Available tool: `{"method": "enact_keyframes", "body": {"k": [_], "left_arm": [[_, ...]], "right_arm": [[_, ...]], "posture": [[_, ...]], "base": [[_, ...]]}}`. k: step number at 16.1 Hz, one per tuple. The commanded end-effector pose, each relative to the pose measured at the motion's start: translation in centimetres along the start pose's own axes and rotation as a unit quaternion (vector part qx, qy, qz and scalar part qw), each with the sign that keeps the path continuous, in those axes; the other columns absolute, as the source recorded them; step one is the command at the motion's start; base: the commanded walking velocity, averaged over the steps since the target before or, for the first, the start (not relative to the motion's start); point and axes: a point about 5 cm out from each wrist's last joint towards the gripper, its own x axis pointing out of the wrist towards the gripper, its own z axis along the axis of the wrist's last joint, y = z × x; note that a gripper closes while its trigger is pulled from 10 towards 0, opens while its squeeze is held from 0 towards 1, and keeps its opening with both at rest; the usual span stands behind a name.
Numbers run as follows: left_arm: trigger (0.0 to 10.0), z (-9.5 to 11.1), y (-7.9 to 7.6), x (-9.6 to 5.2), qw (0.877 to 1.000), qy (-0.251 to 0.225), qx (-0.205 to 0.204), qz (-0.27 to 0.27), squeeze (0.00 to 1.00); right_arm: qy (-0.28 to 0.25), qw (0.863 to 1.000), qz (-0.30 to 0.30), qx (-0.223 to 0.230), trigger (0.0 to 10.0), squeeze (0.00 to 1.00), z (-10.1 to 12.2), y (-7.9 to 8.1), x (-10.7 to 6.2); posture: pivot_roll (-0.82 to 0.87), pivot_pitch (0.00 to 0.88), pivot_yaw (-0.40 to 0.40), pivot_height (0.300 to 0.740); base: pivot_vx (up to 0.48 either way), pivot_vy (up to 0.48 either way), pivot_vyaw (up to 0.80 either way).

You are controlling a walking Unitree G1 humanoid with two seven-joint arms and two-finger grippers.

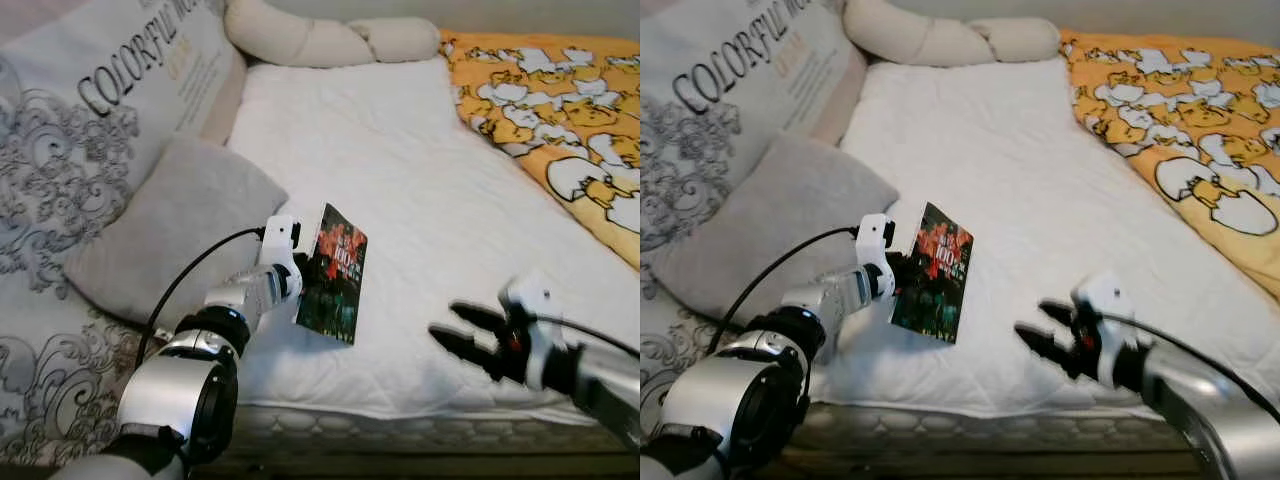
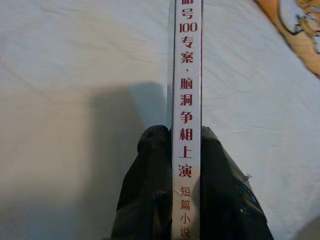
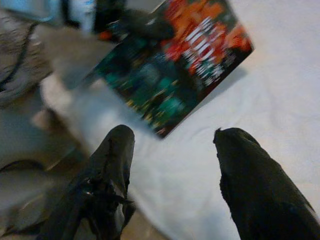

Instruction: Clean up the room

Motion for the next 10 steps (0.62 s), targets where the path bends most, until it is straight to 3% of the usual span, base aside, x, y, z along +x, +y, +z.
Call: {"method": "enact_keyframes", "body": {"k": [1,2,10], "left_arm": [[10.0,0.8,0.3,-0.1,1.0,-0.009,0.024,0.018,0.74],[10.0,0.3,0.6,-0.2,0.999,-0.003,0.043,0.028,1.0],[10.0,0.2,1.8,-0.5,0.985,-0.011,0.14,0.102,1.0]], "right_arm": [[0.003,1.0,0.022,-0.002,10.0,0.0,0.3,0.8,-0.5],[0.013,1.0,0.025,-0.001,10.0,0.0,0.1,1.3,-0.7],[0.014,1.0,-0.019,0.011,10.0,0.0,0.2,1.9,-1.3]], "posture": [[-0.32,0.022,0.039,0.74],[-0.34,0.033,0.039,0.74],[-0.38,0.048,0.04,0.74]], "base": [[0.0,0.0,0.0],[0.0,0.0,0.0],[0.0,0.0,0.0]]}}
